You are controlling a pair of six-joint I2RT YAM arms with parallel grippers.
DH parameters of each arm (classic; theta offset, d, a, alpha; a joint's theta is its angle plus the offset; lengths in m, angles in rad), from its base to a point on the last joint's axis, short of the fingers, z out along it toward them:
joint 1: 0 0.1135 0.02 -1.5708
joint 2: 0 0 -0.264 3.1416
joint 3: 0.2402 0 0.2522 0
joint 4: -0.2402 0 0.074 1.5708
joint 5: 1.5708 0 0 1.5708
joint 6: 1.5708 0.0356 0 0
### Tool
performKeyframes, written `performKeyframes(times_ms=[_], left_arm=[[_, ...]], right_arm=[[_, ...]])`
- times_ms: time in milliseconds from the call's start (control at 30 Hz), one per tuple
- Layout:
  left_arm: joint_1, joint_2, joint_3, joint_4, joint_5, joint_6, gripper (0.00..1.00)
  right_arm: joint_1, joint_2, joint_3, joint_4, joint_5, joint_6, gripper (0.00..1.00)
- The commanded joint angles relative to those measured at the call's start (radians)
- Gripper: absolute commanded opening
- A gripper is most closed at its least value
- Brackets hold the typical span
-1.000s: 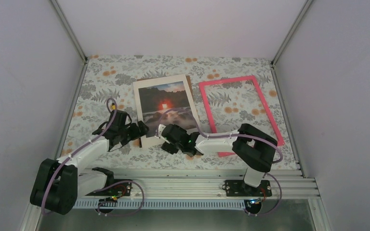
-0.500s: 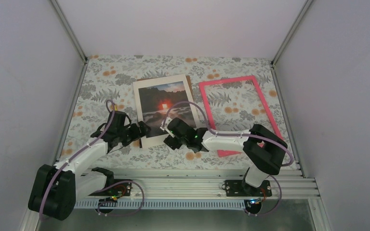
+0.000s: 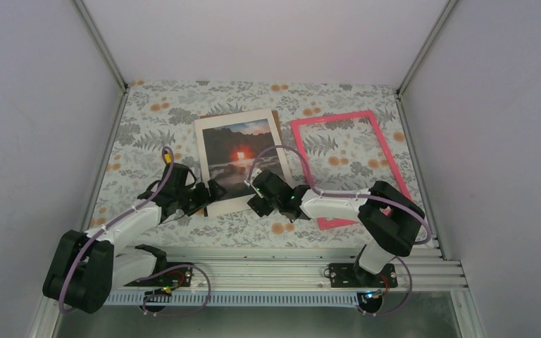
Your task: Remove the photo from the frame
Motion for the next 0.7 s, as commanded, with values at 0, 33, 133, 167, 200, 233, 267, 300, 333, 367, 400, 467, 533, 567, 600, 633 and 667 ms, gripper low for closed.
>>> performKeyframes(times_ms=[0, 33, 133, 167, 200, 233, 267, 300, 333, 367, 400, 467, 533, 567, 600, 633, 667], left_arm=[[-0.012, 0.023, -0.013, 0.03, 0.015, -0.013, 0.99], [-0.015, 0.02, -0.013, 0.027, 0.006, -0.014, 1.0], [-0.019, 0.009, -0.012, 0.008, -0.014, -0.017, 1.0], [-0.02, 0.004, -0.009, 0.0, -0.021, -0.017, 1.0], [-0.021, -0.001, -0.008, -0.007, -0.029, -0.017, 1.0], [-0.023, -0.006, -0.006, -0.014, -0.035, -0.016, 1.0], [-0.023, -0.008, -0.006, -0.02, -0.041, -0.015, 1.0], [-0.025, -0.011, -0.004, -0.026, -0.044, -0.015, 1.0], [-0.025, -0.013, -0.004, -0.027, -0.046, -0.015, 1.0], [-0.026, -0.015, -0.002, -0.029, -0.047, -0.016, 1.0], [-0.028, -0.014, -0.001, -0.032, -0.051, -0.015, 1.0], [-0.029, -0.014, 0.0, -0.032, -0.055, -0.016, 1.0], [-0.03, -0.008, 0.001, -0.032, -0.056, -0.014, 1.0], [-0.032, -0.006, -0.001, -0.03, -0.056, -0.013, 1.0], [-0.034, 0.001, -0.002, -0.025, -0.055, -0.014, 1.0], [-0.036, 0.005, -0.005, -0.02, -0.052, -0.015, 1.0], [-0.038, 0.009, -0.007, -0.012, -0.049, -0.016, 1.0]], right_arm=[[-0.025, -0.049, -0.027, 0.003, 0.034, 0.038, 0.87], [-0.028, -0.054, -0.033, 0.006, 0.035, 0.039, 0.87], [-0.035, -0.066, -0.04, 0.009, 0.039, 0.043, 0.87], [-0.037, -0.068, -0.039, 0.009, 0.04, 0.044, 0.87], [-0.039, -0.068, -0.04, 0.009, 0.041, 0.044, 0.87], [-0.04, -0.07, -0.041, 0.009, 0.043, 0.045, 0.87], [-0.04, -0.069, -0.041, 0.009, 0.043, 0.046, 0.87], [-0.042, -0.07, -0.041, 0.008, 0.043, 0.046, 0.87], [-0.041, -0.07, -0.041, 0.009, 0.043, 0.047, 0.87], [-0.042, -0.071, -0.042, 0.008, 0.045, 0.048, 0.87], [-0.043, -0.072, -0.042, 0.008, 0.045, 0.047, 0.87], [-0.043, -0.074, -0.042, 0.008, 0.045, 0.049, 0.87], [-0.045, -0.076, -0.043, 0.006, 0.048, 0.05, 0.87], [-0.044, -0.077, -0.043, 0.005, 0.049, 0.05, 0.87], [-0.044, -0.077, -0.043, 0.006, 0.048, 0.05, 0.87], [-0.045, -0.077, -0.043, 0.006, 0.05, 0.05, 0.87], [-0.045, -0.077, -0.045, 0.006, 0.051, 0.052, 0.87]])
